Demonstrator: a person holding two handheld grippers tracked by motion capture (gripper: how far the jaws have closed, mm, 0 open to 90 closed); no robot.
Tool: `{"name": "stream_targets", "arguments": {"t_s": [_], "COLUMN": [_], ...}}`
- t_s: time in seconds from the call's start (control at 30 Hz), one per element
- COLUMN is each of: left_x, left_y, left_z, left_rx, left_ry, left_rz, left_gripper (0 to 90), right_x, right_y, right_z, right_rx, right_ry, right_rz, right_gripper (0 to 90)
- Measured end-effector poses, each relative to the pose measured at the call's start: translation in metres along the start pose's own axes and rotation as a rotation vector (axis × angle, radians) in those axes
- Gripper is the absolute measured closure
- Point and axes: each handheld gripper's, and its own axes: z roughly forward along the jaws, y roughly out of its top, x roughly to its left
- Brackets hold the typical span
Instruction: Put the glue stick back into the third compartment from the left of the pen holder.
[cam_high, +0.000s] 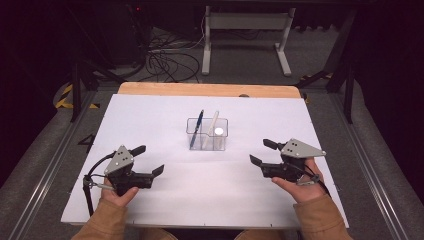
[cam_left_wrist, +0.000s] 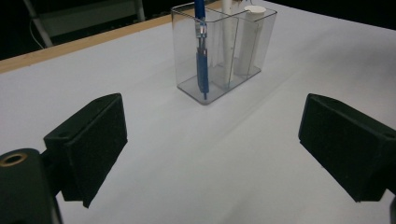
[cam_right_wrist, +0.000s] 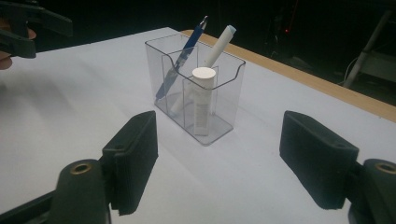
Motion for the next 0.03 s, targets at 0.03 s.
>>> {"name": "stream_targets", "arguments": {"t_s": [0.03], "left_x": [-0.0002], "left_y": [-0.0002], "left_z": [-0.0001], "left_rx": [-0.001], "left_ry": [0.002], "left_rz": [0.0], "left_gripper": [8.3], "right_x": [0.0], "right_y": [0.0], "right_z": [0.0], "right_rx": [0.0], "right_ry": [0.001], "right_rz": [0.0], "right_gripper": [28.5]}}
